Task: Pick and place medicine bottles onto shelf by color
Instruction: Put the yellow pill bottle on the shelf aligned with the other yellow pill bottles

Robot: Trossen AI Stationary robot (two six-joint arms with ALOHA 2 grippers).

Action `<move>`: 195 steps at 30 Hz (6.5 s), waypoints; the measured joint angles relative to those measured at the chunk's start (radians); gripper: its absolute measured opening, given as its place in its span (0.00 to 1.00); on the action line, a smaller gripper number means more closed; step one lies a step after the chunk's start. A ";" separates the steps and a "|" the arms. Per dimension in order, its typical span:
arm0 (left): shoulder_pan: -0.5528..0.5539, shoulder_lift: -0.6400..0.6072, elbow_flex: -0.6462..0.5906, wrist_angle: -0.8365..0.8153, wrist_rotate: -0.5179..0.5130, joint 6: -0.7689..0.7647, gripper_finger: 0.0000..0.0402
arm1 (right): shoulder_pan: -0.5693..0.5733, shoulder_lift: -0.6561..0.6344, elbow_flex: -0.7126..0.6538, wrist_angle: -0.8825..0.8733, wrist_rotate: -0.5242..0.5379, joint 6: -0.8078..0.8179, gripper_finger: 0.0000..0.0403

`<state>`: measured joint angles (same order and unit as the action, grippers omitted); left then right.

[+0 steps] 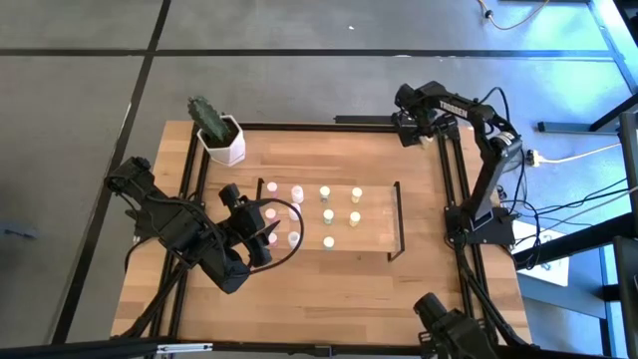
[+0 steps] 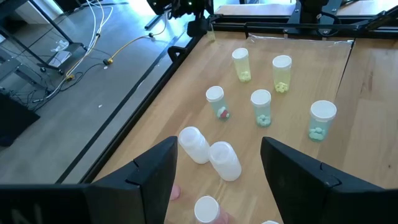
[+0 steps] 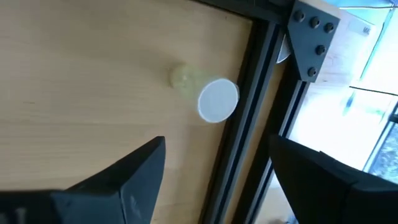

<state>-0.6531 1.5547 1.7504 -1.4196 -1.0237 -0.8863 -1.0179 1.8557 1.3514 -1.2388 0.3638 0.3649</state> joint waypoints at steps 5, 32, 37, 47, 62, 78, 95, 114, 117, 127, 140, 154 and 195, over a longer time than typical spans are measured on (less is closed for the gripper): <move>0.000 0.000 0.000 0.000 0.000 0.000 0.56 | -0.019 0.029 0.000 0.013 0.001 -0.034 0.71; 0.000 0.000 0.000 0.000 0.000 0.000 0.56 | -0.053 0.078 0.000 0.114 -0.078 -0.159 0.71; 0.000 0.000 0.000 0.000 0.000 0.000 0.56 | -0.055 0.103 0.000 0.107 -0.079 -0.161 0.71; 0.000 0.000 0.000 0.000 0.000 0.000 0.56 | -0.055 0.103 0.000 0.107 -0.078 -0.166 0.70; 0.000 0.000 0.000 0.000 0.000 0.000 0.56 | -0.055 0.103 0.000 0.108 -0.081 -0.167 0.36; 0.000 0.000 0.000 0.000 0.000 0.000 0.56 | -0.052 0.103 0.006 0.102 -0.158 -0.269 0.32; 0.000 0.000 0.000 0.000 0.000 0.000 0.56 | 0.051 -0.175 0.101 0.009 -0.062 -0.323 0.32; 0.001 0.000 0.000 0.000 0.000 0.006 0.56 | 0.514 -0.726 0.102 -0.069 -0.043 -0.225 0.32; 0.001 0.000 0.000 0.000 0.000 0.006 0.56 | 0.626 -0.781 0.102 -0.069 -0.043 -0.184 0.32; 0.001 0.000 0.000 0.000 0.000 0.006 0.56 | 0.963 -0.817 0.102 0.064 -0.051 -0.134 0.32; 0.001 0.000 0.000 0.000 0.000 0.006 0.56 | 1.306 -0.679 0.161 0.111 -0.082 -0.336 0.32; 0.001 0.000 0.000 -0.001 0.000 0.006 0.56 | 1.504 -0.403 0.402 -0.103 -0.159 -0.186 0.32; -0.001 0.003 -0.001 0.000 0.076 0.006 0.56 | 1.364 0.081 0.655 -0.265 -0.279 -0.219 0.32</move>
<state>-0.6540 1.5578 1.7496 -1.4200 -0.9478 -0.8799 0.3457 1.9369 2.0060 -1.5034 0.0845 0.1454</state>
